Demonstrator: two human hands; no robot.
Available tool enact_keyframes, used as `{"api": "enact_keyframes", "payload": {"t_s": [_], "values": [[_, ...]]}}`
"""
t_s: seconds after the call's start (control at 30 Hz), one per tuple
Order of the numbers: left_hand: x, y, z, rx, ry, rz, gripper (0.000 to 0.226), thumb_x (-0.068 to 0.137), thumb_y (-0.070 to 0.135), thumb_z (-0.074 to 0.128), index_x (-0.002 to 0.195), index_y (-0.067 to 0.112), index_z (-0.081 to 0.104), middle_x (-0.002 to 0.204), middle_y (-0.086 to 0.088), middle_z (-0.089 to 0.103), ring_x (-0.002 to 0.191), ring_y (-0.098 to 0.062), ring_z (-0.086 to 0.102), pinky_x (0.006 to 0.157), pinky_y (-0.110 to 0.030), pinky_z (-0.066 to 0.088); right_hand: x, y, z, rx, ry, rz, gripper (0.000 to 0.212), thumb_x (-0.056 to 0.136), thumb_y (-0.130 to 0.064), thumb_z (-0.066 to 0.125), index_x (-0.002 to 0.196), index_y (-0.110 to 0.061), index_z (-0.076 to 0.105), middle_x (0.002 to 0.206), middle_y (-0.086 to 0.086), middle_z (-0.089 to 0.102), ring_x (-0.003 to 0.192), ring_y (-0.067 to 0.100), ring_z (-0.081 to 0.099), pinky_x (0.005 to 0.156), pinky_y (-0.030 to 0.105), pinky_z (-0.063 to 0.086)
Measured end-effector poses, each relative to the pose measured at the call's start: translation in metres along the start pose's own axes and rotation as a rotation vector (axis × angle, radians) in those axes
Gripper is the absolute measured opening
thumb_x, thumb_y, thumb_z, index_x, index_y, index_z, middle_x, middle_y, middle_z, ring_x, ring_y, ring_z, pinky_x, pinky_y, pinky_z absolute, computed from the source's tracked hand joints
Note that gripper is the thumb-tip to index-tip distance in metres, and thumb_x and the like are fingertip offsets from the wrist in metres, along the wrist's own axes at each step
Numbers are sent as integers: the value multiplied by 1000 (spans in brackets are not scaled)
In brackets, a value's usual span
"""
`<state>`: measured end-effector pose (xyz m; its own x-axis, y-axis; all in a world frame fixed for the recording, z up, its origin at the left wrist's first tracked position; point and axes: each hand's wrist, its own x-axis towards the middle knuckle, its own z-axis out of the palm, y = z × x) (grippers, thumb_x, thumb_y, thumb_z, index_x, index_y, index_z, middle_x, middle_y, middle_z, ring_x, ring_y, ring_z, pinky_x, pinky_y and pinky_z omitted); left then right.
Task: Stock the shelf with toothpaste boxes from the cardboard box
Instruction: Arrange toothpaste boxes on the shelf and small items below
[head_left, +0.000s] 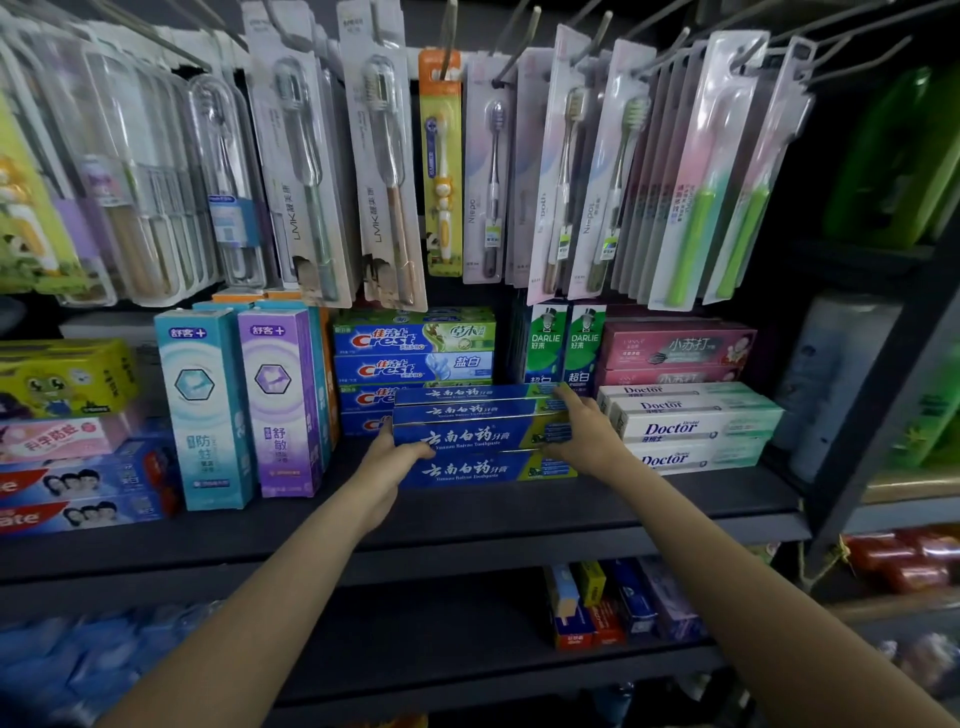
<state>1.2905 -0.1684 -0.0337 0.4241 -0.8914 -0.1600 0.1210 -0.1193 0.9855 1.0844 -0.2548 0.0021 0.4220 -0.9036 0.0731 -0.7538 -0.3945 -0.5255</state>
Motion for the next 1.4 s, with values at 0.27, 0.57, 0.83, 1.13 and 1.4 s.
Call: {"api": "enact_keyframes", "payload": {"t_s": [0.27, 0.57, 0.83, 1.13, 1.4], "values": [[0, 2, 9, 67, -44, -7, 54, 85, -8, 53, 131, 17, 41, 122, -8, 58, 113, -26, 55, 103, -44, 42, -2, 6, -2, -150, 1, 7, 81, 86, -11, 65, 149, -13, 14, 143, 21, 22, 133, 37, 30, 108, 35, 29], [-5, 6, 16, 213, -67, 79, 69, 84, -14, 52, 140, 19, 28, 115, 0, 54, 111, -20, 52, 101, -39, 42, 2, 3, 8, -800, 73, -235, 85, 89, -18, 59, 149, -12, 0, 155, 17, 7, 144, 33, 7, 118, 44, 6], [4, 6, 28, 130, -70, 87, 54, 84, -13, 51, 124, 23, 43, 123, -7, 58, 114, -24, 54, 102, -44, 42, 2, 2, 2, -794, 45, -166, 78, 92, -16, 52, 149, -8, -1, 156, 18, 4, 144, 33, 7, 118, 44, 10], [-15, 19, 44, 499, 257, 449, 67, 86, 3, 58, 143, 9, 24, 144, -6, 33, 130, -18, 36, 107, -18, 27, -2, 10, -23, -516, 106, -282, 87, 84, -35, 65, 149, -16, 10, 155, 8, 14, 144, 24, 11, 118, 41, 4], [-46, 6, 161, 739, -159, 636, 58, 91, 7, 49, 143, 12, 24, 146, -3, 30, 136, -18, 29, 111, -28, 27, -5, 92, -94, -611, 64, -24, 78, 84, -24, 64, 148, -17, 18, 153, 12, 18, 139, 31, 22, 116, 45, 15]]}}
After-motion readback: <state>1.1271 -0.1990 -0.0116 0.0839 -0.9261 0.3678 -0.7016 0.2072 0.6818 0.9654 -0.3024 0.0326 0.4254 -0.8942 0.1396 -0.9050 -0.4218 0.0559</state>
